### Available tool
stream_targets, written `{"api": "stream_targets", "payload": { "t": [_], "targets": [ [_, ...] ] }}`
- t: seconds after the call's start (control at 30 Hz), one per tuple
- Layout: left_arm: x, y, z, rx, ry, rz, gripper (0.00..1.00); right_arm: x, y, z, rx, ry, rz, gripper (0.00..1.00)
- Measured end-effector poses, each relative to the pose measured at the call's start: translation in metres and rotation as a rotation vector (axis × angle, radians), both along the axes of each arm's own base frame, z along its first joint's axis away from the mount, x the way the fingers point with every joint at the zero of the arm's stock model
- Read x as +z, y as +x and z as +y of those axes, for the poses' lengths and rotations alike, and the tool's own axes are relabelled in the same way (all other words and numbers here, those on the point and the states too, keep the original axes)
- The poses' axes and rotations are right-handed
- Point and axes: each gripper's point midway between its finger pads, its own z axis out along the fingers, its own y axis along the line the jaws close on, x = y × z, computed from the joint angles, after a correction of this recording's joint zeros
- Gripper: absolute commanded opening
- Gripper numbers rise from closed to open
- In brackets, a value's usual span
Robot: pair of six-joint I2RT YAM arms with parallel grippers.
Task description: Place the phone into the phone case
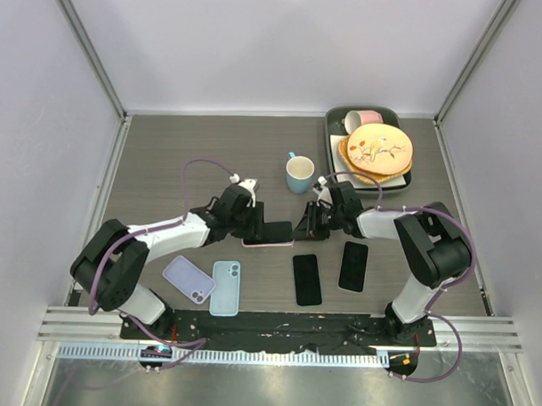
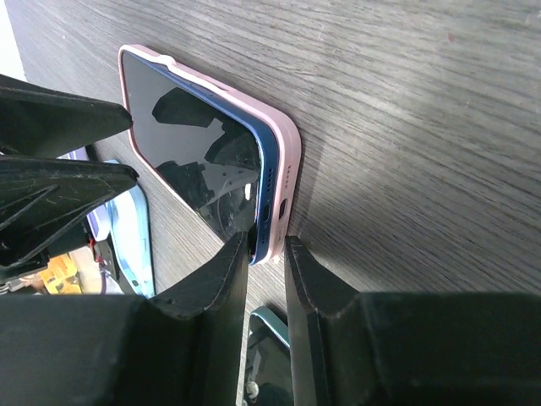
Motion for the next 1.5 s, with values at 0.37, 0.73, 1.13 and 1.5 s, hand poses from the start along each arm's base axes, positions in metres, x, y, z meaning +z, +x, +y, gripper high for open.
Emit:
{"api": "stream_targets", "payload": {
  "t": [0.37, 0.73, 1.13, 1.5],
  "targets": [
    [-0.001, -0.006, -0.007, -0.027, 0.004, 0.004, 0.50, -0.003, 0.001, 0.008, 0.015, -0.101, -0.029, 0.34],
    [-0.003, -0.007, -0.012, -0.038, 0.007, 0.008, 0.50, -0.007, -0.001, 0.012, 0.009, -0.235, -0.053, 0.34],
    [0.005, -0.003, -0.010, -0.019, 0.007, -0.022, 0.57, -0.010, -0.002, 0.013, 0.011, -0.341, -0.069, 0.32],
    [0.044, 0.008, 0.010, 0.058, -0.081, -0.091, 0.58, -0.007, -0.001, 0.014, 0.009, -0.572, -0.199, 0.33]
  ]
}}
